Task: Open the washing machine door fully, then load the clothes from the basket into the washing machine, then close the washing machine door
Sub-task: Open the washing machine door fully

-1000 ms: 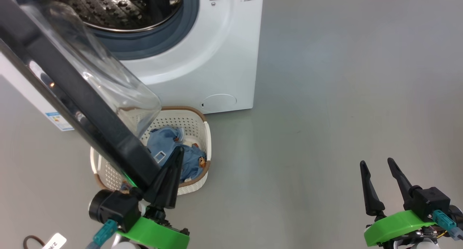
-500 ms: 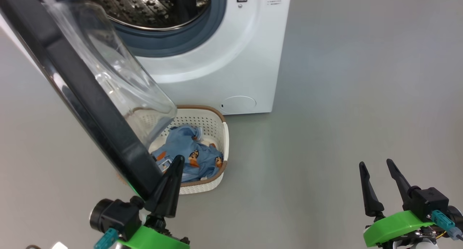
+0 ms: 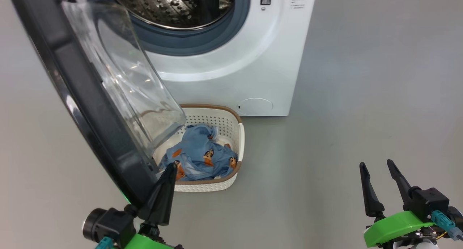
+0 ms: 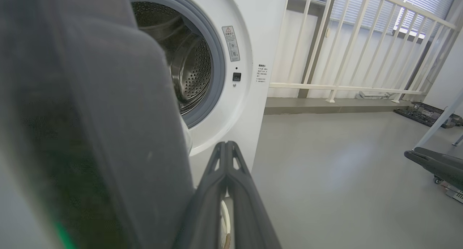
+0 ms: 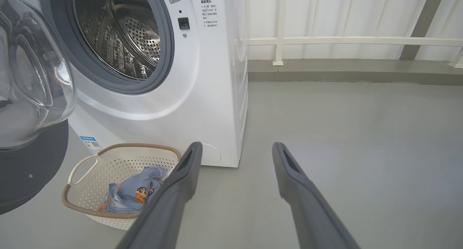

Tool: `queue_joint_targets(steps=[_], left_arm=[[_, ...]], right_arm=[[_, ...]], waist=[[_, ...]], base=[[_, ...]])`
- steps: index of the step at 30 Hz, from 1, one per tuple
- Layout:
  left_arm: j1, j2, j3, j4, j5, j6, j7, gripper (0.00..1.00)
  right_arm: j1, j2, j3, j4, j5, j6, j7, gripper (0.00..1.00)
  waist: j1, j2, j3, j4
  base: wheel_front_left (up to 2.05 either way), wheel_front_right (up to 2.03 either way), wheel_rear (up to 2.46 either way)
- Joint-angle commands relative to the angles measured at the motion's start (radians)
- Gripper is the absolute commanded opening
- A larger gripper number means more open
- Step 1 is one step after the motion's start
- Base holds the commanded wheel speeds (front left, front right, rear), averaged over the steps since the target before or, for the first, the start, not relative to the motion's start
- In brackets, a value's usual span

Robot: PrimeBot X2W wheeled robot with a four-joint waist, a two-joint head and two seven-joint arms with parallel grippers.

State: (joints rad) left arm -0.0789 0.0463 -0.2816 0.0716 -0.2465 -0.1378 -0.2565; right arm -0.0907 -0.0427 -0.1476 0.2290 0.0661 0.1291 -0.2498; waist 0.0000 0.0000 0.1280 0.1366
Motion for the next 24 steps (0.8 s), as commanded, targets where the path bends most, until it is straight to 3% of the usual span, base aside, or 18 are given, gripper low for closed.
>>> queue_joint_targets(steps=[1,18,24], left_arm=[[-0.006,0.019,0.068,-0.024,0.007,0.007,-0.005,0.0],[0.054,0.006,0.165,-0.041,0.032,0.01,-0.005,0.0],[0.066,0.005,0.222,-0.033,0.029,0.035,-0.005,0.0]], right_arm=[[-0.014,-0.008,0.019,-0.025,0.01,0.002,-0.012,1.0],[-0.014,-0.008,0.015,-0.022,0.013,0.002,-0.012,1.0],[-0.013,-0.008,0.017,-0.021,0.013,0.002,-0.012,1.0]], waist=[[0.0,0.0,0.001,0.02],[0.0,0.0,-0.007,0.126],[0.0,0.0,-0.012,0.137]], base=[[0.0,0.0,0.0],[0.0,0.0,0.0],[0.0,0.0,0.0]])
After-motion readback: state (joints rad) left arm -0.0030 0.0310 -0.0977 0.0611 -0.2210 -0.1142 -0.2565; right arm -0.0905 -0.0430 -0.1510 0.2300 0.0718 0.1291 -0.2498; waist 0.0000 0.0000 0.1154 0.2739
